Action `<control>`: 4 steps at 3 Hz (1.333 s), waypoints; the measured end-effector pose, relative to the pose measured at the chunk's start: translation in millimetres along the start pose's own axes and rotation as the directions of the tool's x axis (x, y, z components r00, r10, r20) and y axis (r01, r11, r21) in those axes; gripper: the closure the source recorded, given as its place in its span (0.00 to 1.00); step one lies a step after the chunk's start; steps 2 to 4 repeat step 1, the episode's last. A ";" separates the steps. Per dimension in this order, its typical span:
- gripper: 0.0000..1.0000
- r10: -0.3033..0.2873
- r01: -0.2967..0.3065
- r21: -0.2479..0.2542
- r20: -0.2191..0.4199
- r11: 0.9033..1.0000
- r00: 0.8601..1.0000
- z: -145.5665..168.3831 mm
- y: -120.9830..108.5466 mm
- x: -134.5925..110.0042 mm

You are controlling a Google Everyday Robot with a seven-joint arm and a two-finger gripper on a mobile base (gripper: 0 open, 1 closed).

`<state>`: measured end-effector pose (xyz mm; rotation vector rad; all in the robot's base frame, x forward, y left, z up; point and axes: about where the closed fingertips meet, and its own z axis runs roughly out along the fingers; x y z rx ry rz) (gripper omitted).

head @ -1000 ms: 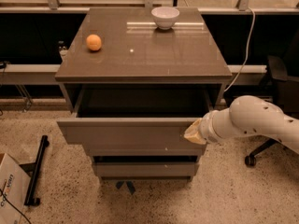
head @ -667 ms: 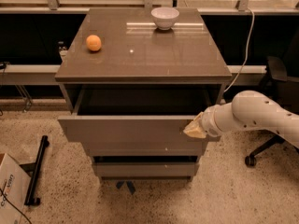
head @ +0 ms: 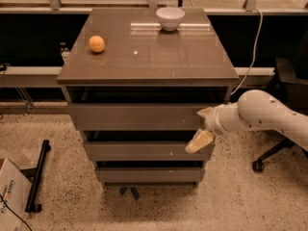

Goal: Close top drawer

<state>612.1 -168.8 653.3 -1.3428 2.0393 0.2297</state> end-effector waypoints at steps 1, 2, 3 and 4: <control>0.00 0.000 0.000 0.000 0.000 1.000 1.000 -0.6 1.7 0.2; 0.00 0.000 0.000 0.000 0.000 1.000 1.000 -0.6 1.7 0.2; 0.00 0.000 0.000 0.000 0.000 1.000 1.000 -0.6 1.7 0.2; 0.00 0.000 0.000 0.000 0.000 1.000 1.000 -0.6 1.7 0.2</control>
Offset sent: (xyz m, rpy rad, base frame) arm 0.0000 0.0000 0.0000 0.0000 0.0000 0.0000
